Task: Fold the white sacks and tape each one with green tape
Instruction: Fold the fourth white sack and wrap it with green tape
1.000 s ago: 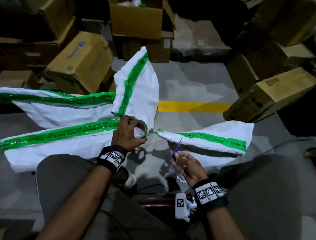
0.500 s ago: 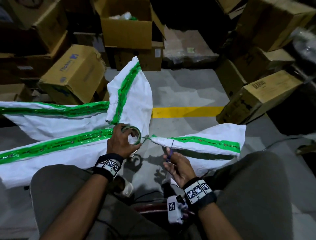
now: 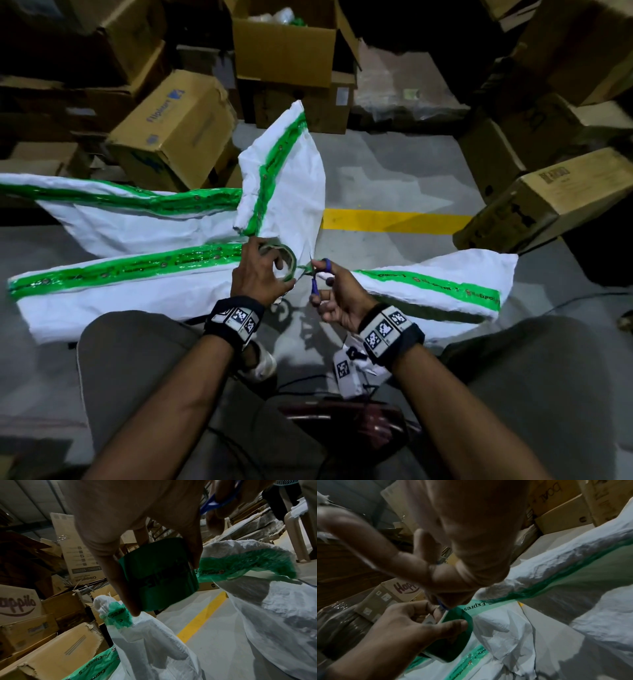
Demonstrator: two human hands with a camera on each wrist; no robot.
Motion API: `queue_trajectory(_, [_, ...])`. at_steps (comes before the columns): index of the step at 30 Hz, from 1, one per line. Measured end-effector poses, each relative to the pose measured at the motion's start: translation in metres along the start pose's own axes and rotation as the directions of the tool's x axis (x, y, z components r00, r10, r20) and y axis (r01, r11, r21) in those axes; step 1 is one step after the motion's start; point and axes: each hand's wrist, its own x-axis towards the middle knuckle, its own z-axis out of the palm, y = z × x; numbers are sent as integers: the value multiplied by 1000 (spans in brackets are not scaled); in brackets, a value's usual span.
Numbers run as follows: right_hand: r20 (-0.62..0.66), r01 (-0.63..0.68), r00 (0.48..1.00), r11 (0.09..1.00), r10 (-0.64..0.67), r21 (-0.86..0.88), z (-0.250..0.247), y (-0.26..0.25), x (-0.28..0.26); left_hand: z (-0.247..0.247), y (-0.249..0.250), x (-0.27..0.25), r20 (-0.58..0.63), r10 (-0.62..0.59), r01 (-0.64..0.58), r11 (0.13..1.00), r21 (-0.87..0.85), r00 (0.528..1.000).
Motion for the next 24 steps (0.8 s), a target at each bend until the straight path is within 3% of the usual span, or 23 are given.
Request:
queue_trajectory(6, [22,-71,997,997,71,-2,6,-22,24,2,-5,4,93,-64,59,997,55,994])
queue_trajectory(15, [2,-88,996,996,88,-31,16,-27,48,-2,-1,7,118,-92,83,993,80,989])
queue_trajectory(24, [46,-104,993,994,105,-9,19,-28,43,-6,-1,3,186,-144,126,987,102,972])
